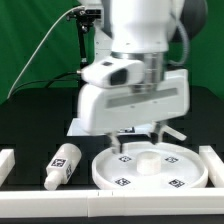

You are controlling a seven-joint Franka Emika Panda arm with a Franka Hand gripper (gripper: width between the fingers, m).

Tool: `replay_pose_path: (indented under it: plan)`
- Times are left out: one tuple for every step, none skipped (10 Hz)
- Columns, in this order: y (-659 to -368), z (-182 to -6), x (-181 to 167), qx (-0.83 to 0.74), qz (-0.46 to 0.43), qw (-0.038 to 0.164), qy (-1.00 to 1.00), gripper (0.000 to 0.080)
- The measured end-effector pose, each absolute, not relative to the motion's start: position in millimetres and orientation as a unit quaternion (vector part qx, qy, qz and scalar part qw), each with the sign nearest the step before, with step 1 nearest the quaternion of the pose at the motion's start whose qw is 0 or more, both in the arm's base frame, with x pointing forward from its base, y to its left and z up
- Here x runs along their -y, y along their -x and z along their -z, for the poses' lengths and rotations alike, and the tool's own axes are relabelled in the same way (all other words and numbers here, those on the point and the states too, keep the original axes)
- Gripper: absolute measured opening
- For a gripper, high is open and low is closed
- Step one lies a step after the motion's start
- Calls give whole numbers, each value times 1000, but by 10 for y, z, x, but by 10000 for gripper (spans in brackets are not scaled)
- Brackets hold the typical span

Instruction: Assemble round table

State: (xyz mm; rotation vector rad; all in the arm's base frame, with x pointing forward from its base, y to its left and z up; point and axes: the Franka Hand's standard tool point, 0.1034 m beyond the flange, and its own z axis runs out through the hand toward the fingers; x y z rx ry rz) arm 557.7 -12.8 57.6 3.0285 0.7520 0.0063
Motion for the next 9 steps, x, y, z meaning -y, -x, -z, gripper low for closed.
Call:
replay_pose_path:
  plan:
    - [-5571, -616, 238, -258, 3, 11, -966, 649]
    - [-5561, -616, 275, -258, 3, 11, -966, 649]
    - [-5556, -600, 243, -258, 4, 10, -966, 649]
    - [-5555, -597, 243, -259, 4, 10, -966, 649]
    - [-5555, -594, 273, -293, 6, 12, -956, 649]
    - [-5556, -586, 352, -354, 8, 13, -935, 649]
    - [-5543, -595, 466, -388, 19, 8, -922, 649]
    - [-5562, -607, 529, -422, 18, 10, -906, 649]
    - [-5564, -604, 532, -427, 17, 10, -904, 649]
